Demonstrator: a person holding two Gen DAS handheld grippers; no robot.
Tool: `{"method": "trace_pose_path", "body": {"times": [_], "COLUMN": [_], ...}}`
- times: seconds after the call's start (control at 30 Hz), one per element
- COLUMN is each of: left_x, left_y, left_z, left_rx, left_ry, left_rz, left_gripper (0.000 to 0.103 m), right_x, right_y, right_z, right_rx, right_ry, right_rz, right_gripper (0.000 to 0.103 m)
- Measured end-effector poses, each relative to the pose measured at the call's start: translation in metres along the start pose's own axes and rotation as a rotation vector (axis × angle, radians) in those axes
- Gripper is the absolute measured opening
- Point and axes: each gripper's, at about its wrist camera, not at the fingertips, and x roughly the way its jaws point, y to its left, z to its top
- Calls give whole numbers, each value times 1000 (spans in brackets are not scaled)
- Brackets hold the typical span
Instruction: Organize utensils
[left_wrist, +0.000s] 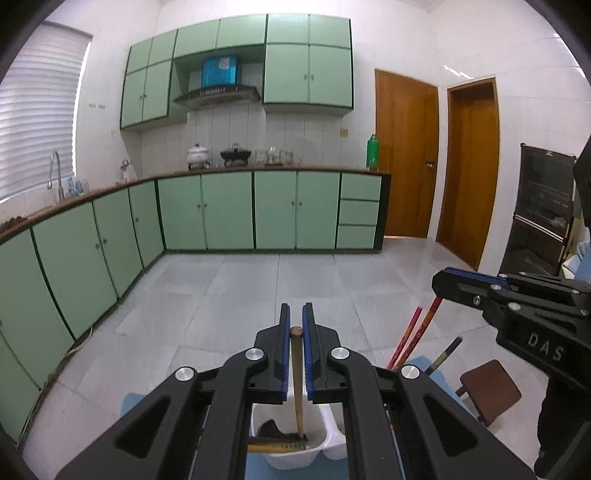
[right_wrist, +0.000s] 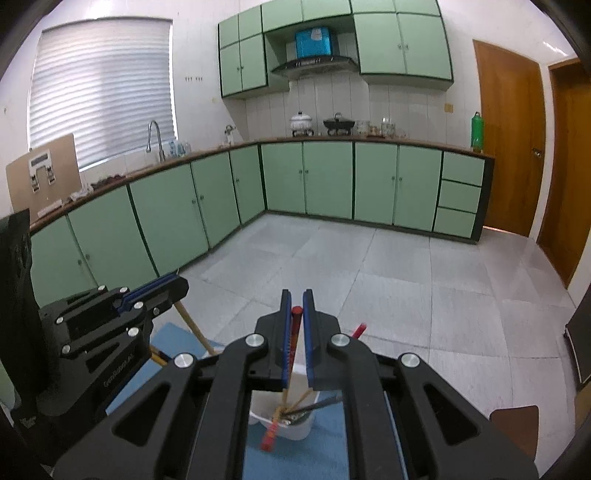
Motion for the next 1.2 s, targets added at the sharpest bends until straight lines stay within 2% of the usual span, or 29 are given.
{"method": "trace_pose_path", "body": {"times": [0.13, 0.17, 0.2, 0.23, 0.27, 0.33, 0.37, 0.43, 0.5, 0.53, 0.57, 0.73, 0.83, 1.03, 1.2], "left_x": [3, -2, -7, -10, -16, -30, -37, -53, -71, -76, -85, -117, -137, -169, -192], "left_y": [1, 2, 3, 5, 7, 9, 9, 9, 6, 5, 3, -12, -20, -31, -38], "left_z": [-9, -11, -11, -10, -10, -14, -17, -23, -30, -32, -37, -56, -69, -94, -106], "left_rx": [-3, -7, -13, -18, -23, -33, -38, -52, -65, -67, -65, -49, -45, -52, -52], "left_ry": [35, 33, 30, 24, 16, 6, 5, 0, -7, -13, -15, -10, -15, 7, 10], "left_rz": [7, 4, 0, -1, 0, 10, 15, 16, 23, 25, 27, 36, 47, 50, 54], "left_gripper": [8, 10, 15, 23, 28, 46, 50, 64, 73, 75, 77, 91, 96, 97, 97], "right_x": [4, -1, -7, -18, -23, -41, -48, -66, -80, -86, -93, -126, -144, -176, -199], "right_y": [4, 2, 0, -3, -6, -9, -12, -14, -14, -15, -14, -4, 0, 15, 30], "right_z": [-11, -12, -13, -14, -14, -19, -22, -33, -45, -50, -56, -94, -116, -149, -161], "right_rx": [-14, -6, 5, 22, 28, 25, 25, 29, 32, 34, 36, 44, 67, 70, 45], "right_ry": [38, 27, 12, -14, -26, -55, -61, -69, -72, -74, -78, -81, -70, -66, -80], "right_rz": [-9, -15, -21, -35, -48, -79, -84, -103, -107, -108, -107, -87, -57, -35, -35], "right_gripper": [9, 15, 23, 40, 49, 51, 57, 68, 77, 86, 89, 97, 98, 98, 98]}}
